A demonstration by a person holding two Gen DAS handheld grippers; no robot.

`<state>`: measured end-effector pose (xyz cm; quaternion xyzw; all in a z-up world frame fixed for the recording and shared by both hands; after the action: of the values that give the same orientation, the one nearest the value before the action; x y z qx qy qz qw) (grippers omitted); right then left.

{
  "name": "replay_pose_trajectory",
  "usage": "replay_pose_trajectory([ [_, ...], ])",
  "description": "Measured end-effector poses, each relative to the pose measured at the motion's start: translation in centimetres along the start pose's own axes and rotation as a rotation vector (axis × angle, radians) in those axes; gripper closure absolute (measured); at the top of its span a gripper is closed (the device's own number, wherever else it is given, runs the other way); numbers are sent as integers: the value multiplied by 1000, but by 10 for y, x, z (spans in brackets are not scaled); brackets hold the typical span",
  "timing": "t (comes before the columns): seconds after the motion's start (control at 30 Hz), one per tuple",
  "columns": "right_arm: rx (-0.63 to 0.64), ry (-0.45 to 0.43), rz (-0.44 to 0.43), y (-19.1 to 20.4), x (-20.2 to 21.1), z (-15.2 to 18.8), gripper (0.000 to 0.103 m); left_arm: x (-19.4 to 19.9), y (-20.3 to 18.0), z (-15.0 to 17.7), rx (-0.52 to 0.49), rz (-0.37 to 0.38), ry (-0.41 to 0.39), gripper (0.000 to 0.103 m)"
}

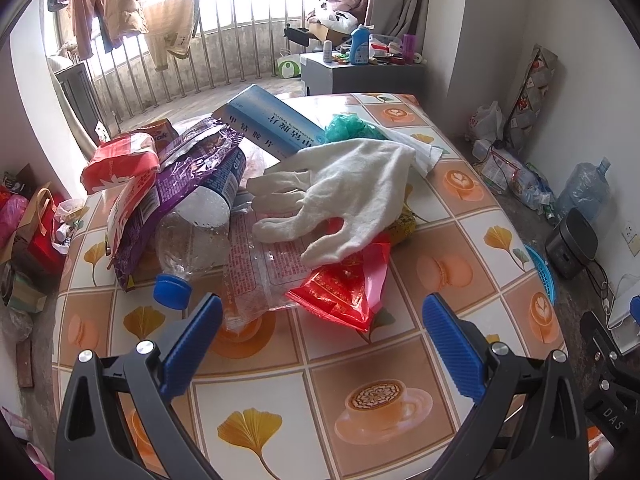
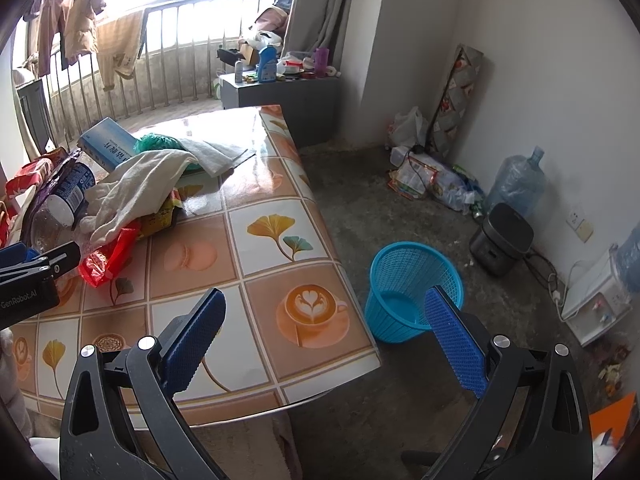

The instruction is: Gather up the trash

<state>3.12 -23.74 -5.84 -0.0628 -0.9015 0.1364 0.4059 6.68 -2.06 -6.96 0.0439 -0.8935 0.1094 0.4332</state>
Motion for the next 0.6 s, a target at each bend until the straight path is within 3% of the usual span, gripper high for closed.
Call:
replay_pose_trajectory([
  [0.6, 3, -3, 1, 4, 0, -1, 8, -2, 1, 3, 0, -6, 2, 6],
])
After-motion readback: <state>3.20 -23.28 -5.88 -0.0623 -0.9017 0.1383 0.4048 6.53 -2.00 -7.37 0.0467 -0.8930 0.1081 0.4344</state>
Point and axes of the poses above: each gripper's, at about its wrist camera, not at the fingertips, and x roughly against the way its jaws point, y to its left, z to its underside, the point moved 10 cm from there along -x, roughly the way its jaws point, and after that the axes turned 15 degrees about x, right-handed, at the moved point
